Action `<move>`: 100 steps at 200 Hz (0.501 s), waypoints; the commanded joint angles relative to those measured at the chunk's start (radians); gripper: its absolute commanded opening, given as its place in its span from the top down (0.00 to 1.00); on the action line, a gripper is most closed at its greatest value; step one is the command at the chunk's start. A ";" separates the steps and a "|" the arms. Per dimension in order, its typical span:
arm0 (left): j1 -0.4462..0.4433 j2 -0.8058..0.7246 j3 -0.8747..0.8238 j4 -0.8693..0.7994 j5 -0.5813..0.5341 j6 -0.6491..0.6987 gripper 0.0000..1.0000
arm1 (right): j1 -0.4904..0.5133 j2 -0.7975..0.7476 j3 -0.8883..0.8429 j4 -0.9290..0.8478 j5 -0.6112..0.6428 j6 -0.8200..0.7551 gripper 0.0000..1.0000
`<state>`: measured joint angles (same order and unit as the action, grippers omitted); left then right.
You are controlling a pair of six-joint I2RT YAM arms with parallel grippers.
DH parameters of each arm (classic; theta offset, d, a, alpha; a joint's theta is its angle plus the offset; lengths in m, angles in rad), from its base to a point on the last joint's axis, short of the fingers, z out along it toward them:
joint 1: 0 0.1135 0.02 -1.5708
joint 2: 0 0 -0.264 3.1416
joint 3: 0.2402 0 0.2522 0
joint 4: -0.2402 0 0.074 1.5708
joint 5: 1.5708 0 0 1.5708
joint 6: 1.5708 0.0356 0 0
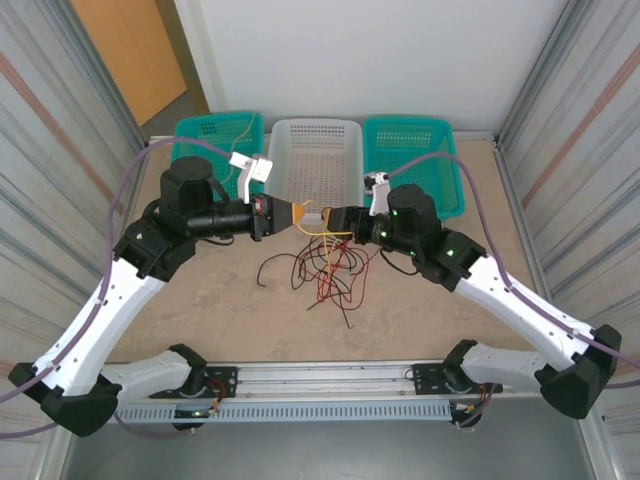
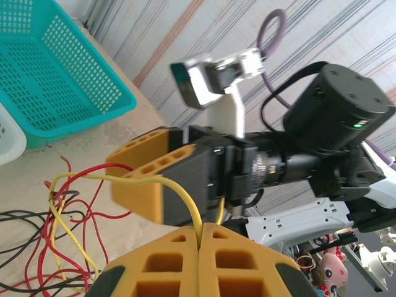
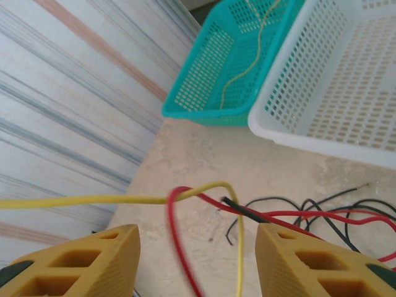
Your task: Untangle the cables
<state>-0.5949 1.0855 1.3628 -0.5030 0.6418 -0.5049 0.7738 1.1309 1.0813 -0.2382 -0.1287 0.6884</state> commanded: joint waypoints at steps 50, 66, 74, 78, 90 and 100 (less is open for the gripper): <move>0.006 -0.022 0.055 0.070 0.083 -0.032 1.00 | -0.029 0.149 -0.082 0.008 0.059 0.049 0.72; 0.006 -0.020 0.077 0.065 0.084 -0.032 1.00 | -0.054 0.169 -0.113 -0.010 0.069 0.062 0.74; 0.005 -0.020 0.088 0.063 0.086 -0.033 1.00 | -0.070 0.182 -0.127 -0.020 0.060 0.072 0.76; 0.006 -0.021 0.093 0.063 0.085 -0.034 1.00 | -0.077 0.187 -0.133 -0.026 0.056 0.077 0.77; 0.006 -0.020 0.110 0.060 0.077 -0.031 1.00 | -0.090 0.207 -0.145 -0.045 0.044 0.088 0.84; 0.006 -0.020 0.120 0.060 0.070 -0.032 1.00 | -0.089 0.218 -0.149 -0.067 0.051 0.088 0.89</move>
<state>-0.5949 1.0843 1.4231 -0.4900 0.6884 -0.5278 0.6968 1.3201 0.9497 -0.2413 -0.0948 0.7441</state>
